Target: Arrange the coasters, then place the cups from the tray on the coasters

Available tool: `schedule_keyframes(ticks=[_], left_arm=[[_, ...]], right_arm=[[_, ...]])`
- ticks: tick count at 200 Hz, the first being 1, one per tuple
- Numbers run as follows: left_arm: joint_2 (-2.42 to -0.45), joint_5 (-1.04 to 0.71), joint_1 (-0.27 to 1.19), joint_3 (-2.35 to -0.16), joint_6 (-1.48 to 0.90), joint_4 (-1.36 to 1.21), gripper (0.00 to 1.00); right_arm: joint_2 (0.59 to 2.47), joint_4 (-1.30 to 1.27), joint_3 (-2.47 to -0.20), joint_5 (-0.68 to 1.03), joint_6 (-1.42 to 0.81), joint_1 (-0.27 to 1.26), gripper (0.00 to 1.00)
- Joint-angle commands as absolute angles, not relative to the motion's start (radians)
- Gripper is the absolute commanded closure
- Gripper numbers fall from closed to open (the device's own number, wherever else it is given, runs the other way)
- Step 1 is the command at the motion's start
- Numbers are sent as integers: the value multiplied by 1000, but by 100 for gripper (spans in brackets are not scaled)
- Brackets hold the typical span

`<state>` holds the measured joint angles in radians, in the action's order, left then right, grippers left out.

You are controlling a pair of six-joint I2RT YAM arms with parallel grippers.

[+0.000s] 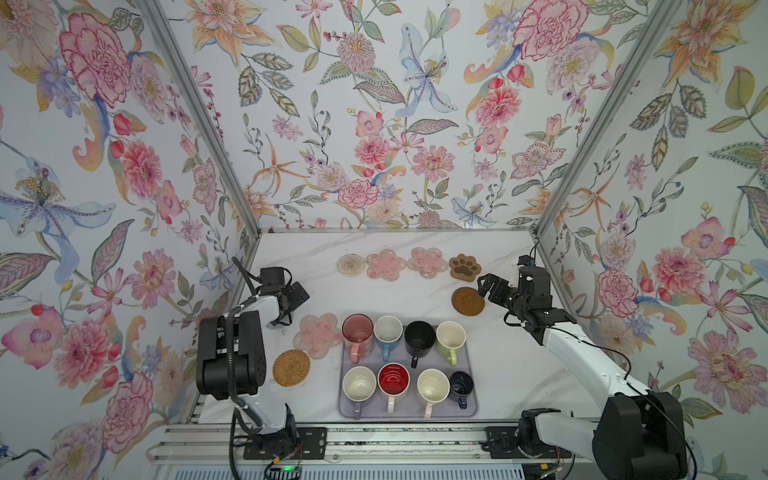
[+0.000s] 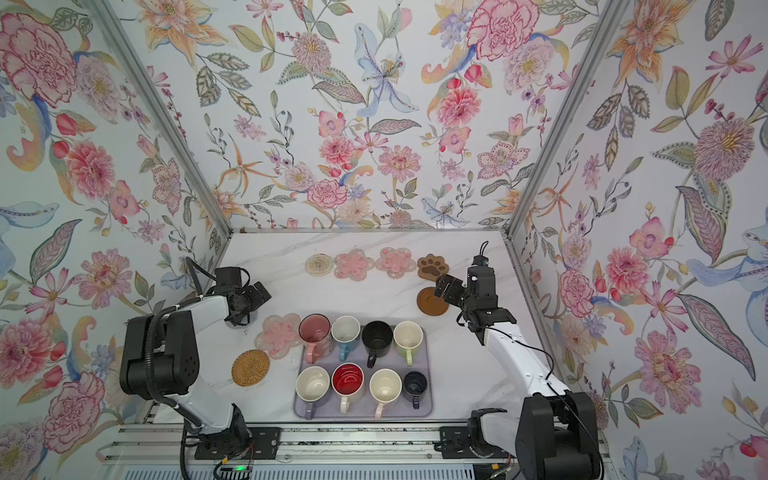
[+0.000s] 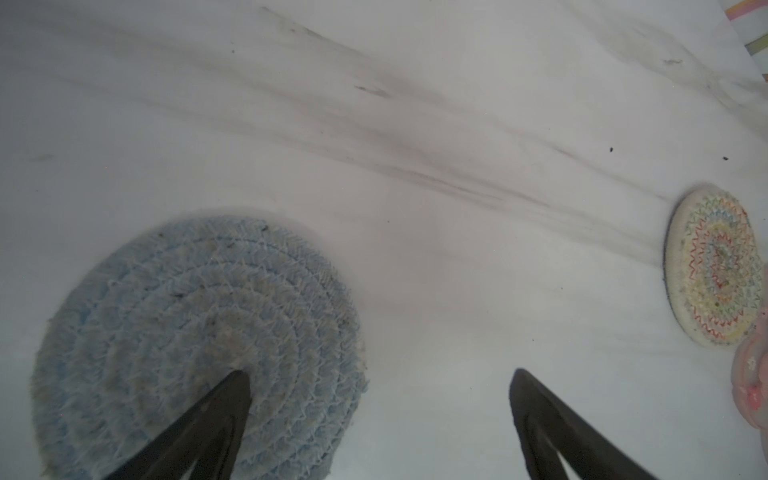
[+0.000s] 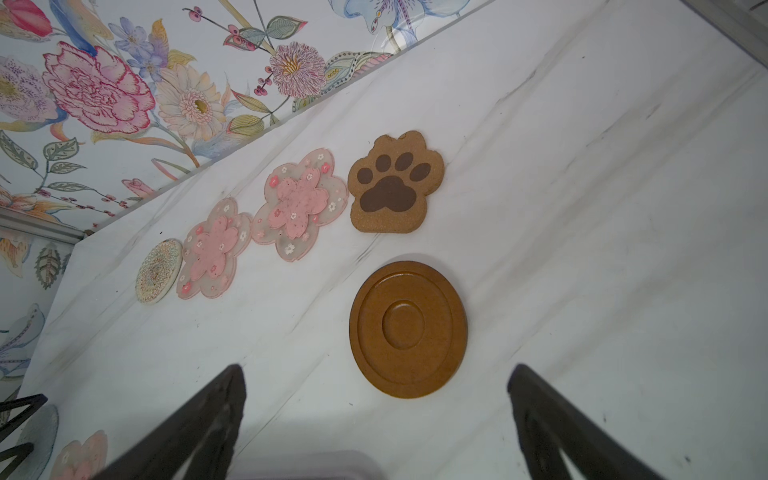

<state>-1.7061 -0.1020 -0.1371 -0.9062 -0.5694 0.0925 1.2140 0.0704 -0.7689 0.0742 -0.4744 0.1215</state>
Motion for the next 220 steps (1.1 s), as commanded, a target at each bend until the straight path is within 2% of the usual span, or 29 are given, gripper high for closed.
schedule_keyframes(ticks=[1,69,220], left_arm=[[-1762,-142,-144,-928,-578,80,1],[-1842,-219,-65,-1013,-589,102,1],[-1842,-218,225,-1046,-730,34,1]], right_arm=[[1197,78,-756,90,-458,112,1],[1206,78,-768,93,-462,106,1],[1211,86,-774,101,-462,102,1]])
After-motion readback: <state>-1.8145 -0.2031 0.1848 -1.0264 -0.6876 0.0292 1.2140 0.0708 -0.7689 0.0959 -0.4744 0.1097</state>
